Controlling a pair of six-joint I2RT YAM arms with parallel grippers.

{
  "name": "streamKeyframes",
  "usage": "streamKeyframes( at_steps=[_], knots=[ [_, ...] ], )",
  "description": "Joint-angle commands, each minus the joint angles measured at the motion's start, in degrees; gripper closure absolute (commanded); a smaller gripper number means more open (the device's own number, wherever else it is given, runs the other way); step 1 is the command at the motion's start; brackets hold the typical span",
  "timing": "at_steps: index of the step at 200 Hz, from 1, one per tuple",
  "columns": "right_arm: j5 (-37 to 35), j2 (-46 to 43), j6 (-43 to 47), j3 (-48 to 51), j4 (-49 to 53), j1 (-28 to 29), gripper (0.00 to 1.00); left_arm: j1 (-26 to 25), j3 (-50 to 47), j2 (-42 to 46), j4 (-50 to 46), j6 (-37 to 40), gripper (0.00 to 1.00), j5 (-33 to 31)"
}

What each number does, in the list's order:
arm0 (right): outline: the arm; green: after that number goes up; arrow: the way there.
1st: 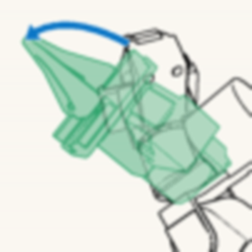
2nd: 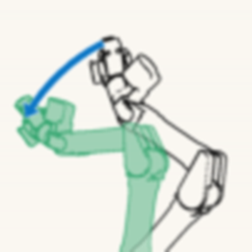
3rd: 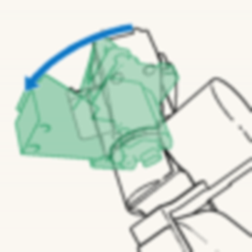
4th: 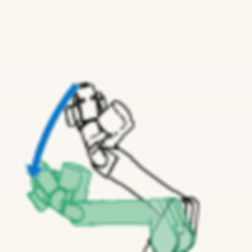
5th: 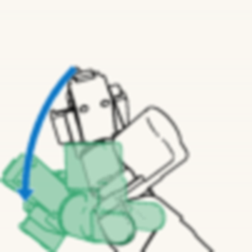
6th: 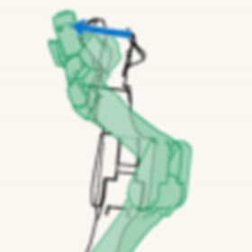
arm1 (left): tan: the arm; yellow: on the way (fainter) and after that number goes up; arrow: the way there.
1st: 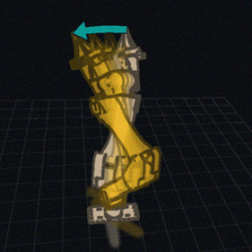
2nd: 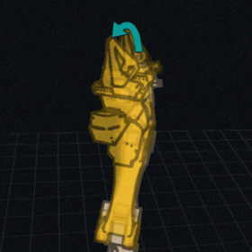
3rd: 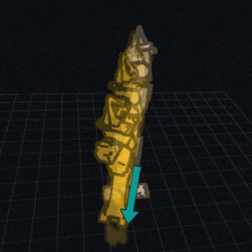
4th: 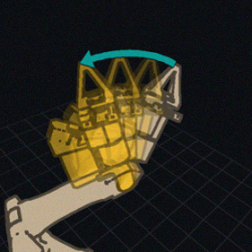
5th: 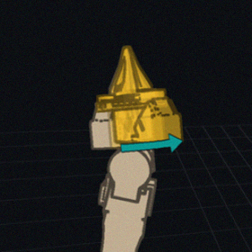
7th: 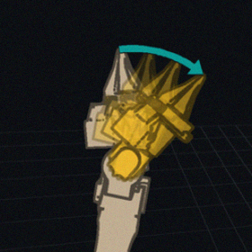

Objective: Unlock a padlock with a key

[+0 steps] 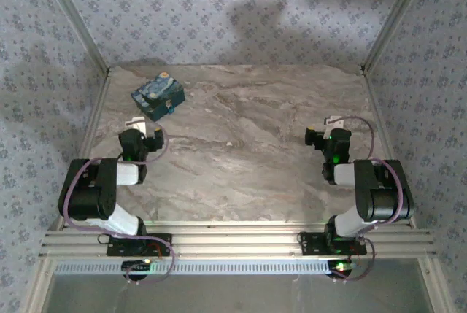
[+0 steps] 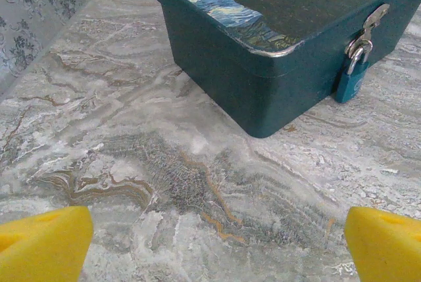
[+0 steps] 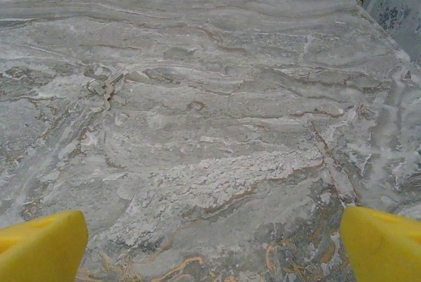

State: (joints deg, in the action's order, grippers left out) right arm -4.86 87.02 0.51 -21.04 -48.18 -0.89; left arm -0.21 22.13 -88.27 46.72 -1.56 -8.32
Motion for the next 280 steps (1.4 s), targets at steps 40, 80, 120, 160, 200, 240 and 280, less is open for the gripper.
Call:
streamKeyframes(
  at_steps=[40, 80, 120, 160, 200, 240, 280],
  knots=[
    [0.55, 0.34, 0.54, -0.93, 0.46, -0.47, 0.00, 0.05, 1.07, 0.47, 0.92, -0.46, 0.02, 0.62],
    [0.51, 0.35, 0.57, -0.88, 0.46, -0.43, 0.00, 0.10, 1.07, 0.40, 0.92, -0.45, 0.02, 0.66],
    [0.49, 0.37, 0.55, -0.86, 0.46, -0.44, 0.00, 0.12, 1.07, 0.47, 0.92, -0.42, 0.02, 0.60],
    [0.49, 0.34, 0.54, -0.86, 0.46, -0.44, 0.00, 0.12, 1.07, 0.47, 0.92, -0.43, 0.02, 0.65],
    [0.56, 0.34, 0.54, -0.88, 0.46, -0.46, 0.00, 0.10, 1.07, 0.47, 0.92, -0.46, 0.02, 0.62],
    [0.61, 0.34, 0.53, -0.88, 0.46, -0.48, 0.00, 0.12, 1.07, 0.42, 0.92, -0.41, 0.02, 0.61],
    [0.96, 0.37, 0.46, -0.94, 0.68, -0.62, 0.00, 1.26, 1.10, 0.54, 0.63, -0.91, 0.02, 3.18]
  ],
)
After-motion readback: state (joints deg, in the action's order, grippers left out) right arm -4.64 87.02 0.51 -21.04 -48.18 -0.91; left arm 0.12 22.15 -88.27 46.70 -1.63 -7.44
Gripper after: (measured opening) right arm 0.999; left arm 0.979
